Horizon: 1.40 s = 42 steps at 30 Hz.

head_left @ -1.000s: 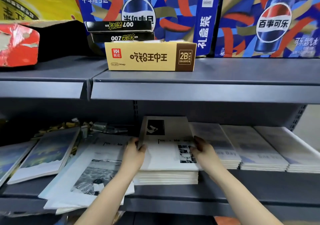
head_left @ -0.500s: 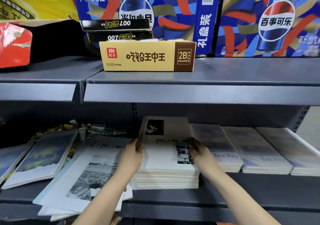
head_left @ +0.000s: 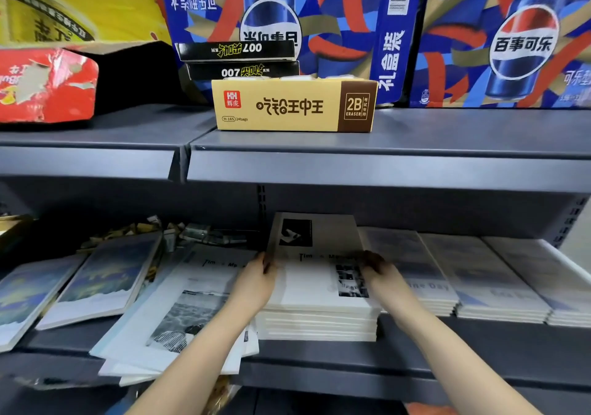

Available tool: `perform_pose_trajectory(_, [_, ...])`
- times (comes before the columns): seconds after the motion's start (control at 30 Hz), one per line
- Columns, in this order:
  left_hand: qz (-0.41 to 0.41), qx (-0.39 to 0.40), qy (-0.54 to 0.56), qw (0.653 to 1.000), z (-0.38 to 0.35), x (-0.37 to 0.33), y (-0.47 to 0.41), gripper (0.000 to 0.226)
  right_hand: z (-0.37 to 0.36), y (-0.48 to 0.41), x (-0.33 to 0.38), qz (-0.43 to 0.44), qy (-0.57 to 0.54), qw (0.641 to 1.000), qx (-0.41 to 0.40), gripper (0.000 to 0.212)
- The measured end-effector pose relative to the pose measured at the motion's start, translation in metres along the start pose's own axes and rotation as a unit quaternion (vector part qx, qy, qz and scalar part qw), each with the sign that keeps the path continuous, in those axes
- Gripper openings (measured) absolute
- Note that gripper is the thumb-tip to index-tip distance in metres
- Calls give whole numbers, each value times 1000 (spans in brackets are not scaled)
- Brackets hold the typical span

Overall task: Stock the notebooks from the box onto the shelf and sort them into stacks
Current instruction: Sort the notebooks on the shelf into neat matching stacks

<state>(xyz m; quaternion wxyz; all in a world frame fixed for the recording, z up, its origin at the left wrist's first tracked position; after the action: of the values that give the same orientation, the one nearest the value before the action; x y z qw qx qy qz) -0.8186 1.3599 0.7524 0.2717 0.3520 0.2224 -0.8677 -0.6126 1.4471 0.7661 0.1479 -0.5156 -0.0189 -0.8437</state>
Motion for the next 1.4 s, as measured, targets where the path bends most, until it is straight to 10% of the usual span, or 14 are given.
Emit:
perform_pose_trajectory(0.3, [26, -65, 4, 998, 52, 44, 6, 27, -13, 23, 48, 89, 27, 995, -46, 30])
perform_pose_trajectory(0.83, [99, -122, -198, 967, 118, 124, 54, 39, -139, 103, 78, 198, 91, 965, 147, 42])
perform_pose_trajectory(1.4, [179, -186, -86, 962, 147, 117, 48, 35, -167, 107, 75, -13, 56, 983, 174, 35])
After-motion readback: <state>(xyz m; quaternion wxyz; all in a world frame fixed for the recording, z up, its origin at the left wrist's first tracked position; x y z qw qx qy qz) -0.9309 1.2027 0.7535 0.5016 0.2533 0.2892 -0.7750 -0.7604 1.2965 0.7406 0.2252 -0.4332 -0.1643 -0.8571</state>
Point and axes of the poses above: each hand's wrist, its own y-axis away from the middle knuckle, its own z-axis out of the back of the hand, x = y × z, the point moved 1 cm from there along -y, towards the middle knuckle, and after that the axes turned 8 degrees about -x, right-handed, at the moved point
